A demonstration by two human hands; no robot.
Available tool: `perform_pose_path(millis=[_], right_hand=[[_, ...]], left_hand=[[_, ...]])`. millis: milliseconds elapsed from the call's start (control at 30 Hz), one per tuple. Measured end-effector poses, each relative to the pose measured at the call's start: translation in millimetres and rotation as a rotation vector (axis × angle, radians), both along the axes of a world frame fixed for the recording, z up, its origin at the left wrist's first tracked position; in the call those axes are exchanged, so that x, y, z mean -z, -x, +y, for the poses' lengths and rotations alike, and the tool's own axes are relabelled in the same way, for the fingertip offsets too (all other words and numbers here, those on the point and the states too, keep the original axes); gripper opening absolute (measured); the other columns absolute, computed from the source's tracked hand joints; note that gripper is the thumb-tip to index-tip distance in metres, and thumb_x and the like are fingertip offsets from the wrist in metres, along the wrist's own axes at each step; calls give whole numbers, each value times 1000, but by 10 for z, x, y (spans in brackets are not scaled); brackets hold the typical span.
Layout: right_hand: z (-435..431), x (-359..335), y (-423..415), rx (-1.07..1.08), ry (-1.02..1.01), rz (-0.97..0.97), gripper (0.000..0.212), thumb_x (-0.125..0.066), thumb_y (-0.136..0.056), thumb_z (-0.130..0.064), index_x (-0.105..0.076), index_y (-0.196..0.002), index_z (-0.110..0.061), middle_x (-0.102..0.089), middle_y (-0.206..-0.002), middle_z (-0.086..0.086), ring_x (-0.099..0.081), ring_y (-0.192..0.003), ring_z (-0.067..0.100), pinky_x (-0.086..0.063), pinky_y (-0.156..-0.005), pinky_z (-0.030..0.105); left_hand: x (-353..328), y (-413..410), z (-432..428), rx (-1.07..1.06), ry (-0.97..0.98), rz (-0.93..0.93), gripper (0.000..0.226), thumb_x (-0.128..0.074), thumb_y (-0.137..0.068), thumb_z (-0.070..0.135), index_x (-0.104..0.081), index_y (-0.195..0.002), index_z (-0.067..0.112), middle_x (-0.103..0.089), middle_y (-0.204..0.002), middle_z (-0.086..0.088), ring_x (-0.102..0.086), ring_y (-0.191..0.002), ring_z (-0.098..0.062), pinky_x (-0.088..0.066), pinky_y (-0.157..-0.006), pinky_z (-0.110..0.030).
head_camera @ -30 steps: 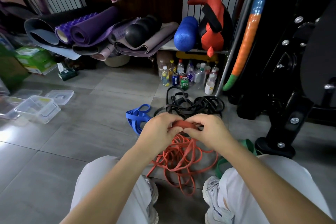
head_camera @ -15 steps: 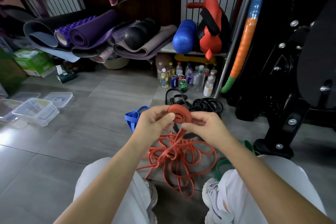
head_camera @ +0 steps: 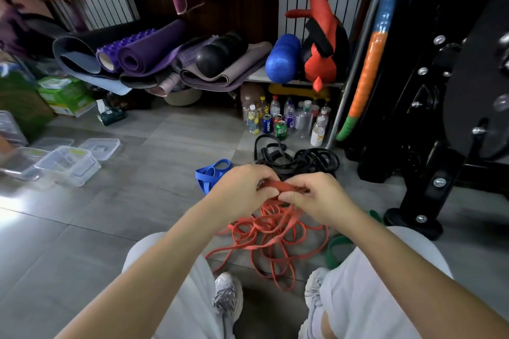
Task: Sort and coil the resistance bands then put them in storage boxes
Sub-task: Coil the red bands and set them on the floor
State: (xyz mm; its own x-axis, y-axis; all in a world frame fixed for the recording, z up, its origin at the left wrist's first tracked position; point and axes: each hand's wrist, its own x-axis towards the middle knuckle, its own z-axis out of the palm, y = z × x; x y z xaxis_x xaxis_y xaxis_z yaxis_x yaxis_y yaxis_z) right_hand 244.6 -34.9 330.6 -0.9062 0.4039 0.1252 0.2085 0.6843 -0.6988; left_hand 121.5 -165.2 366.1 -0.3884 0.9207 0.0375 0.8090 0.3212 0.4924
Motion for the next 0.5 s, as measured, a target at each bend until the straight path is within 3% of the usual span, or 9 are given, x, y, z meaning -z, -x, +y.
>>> perform_pose_path(millis=[67, 133, 233, 333, 500], right_hand=[[-30, -2, -6, 1, 20, 11, 7, -70, -81, -30, -74, -86, -26, -67, -68, -12, -58, -64, -4, -43, -60, 16], [-65, 14, -20, 16, 93, 41, 4, -73, -79, -32, -69, -77, -31, -63, -60, -10, -54, -55, -2, -44, -57, 21], [-93, 44, -60, 25, 288, 97, 12, -79, -73, -28, -67, -76, -31, -70, -72, -4, -64, -67, 6, -54, -68, 34], [-128, 114, -117, 34, 355, 143, 20, -79, -74, -18, -68, -80, -34, -73, -84, -6, -69, -85, 11, -53, -85, 35], [-176, 206, -142, 90, 414, 295, 30, -74, -78, -6, -69, -83, -35, -72, -82, -9, -68, -77, 8, -54, -77, 22]], left_hand=[[-30, -13, -20, 27, 21, 97, 11, -61, -87, 25, -63, -98, 26, -59, -81, 14, -57, -73, -6, -42, -64, -21], [-35, -18, -60, 1, -33, 60, 9, -62, -87, 23, -64, -95, 26, -57, -71, 19, -53, -64, 1, -38, -58, -15], [-14, -23, -111, -85, -162, -239, 14, -68, -83, 15, -65, -82, 29, -57, -52, 26, -52, -48, 8, -37, -52, -7], [52, -36, -143, -161, -268, -500, 20, -69, -82, 7, -68, -80, 27, -64, -59, 20, -59, -53, 5, -44, -55, -10], [278, -85, -201, -273, -422, -756, 13, -65, -85, 5, -69, -91, 16, -68, -67, 9, -59, -54, -7, -45, -49, -15]])
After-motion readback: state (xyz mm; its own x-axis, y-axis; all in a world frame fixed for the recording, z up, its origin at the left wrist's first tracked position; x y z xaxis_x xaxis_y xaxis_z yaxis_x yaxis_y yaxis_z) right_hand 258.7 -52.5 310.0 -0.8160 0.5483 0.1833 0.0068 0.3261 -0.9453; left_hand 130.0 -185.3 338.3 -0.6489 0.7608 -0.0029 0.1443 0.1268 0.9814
